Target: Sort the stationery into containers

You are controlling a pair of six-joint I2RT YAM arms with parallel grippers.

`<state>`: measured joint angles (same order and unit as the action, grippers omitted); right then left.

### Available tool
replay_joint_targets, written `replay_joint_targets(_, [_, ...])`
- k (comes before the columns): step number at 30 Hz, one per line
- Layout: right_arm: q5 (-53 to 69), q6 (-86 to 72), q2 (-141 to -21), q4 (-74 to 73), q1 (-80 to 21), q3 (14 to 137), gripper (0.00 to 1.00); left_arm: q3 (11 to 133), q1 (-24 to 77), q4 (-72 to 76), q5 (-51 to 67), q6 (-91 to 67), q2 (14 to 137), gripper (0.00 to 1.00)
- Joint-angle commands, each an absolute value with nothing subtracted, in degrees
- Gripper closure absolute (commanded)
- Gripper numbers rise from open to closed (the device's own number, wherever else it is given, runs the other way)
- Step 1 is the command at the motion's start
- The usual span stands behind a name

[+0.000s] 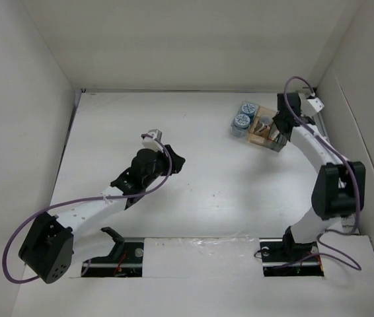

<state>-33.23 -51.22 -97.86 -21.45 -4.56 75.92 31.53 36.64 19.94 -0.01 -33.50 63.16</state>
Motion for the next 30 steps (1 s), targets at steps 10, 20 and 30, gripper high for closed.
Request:
replay_joint_targets(10, [-21.18, -51.24, -76.29, -9.05, -23.11, 61.00, 1.00, 40.08, 33.05, 3.52, -25.22, -40.86, 74.96, 0.63])
replay_joint_targets(20, [-19.96, -50.71, -75.76, -7.82, -29.53, 57.57, 0.67, 40.69, 24.52, 3.96, -18.11, -39.91, 83.58, 0.63])
replay_joint_targets(30, [-19.59, -50.19, -75.67, -7.82, -34.18, 58.71, 0.67, 40.69, 24.52, 7.38, -16.70, -36.48, 85.95, 0.63])
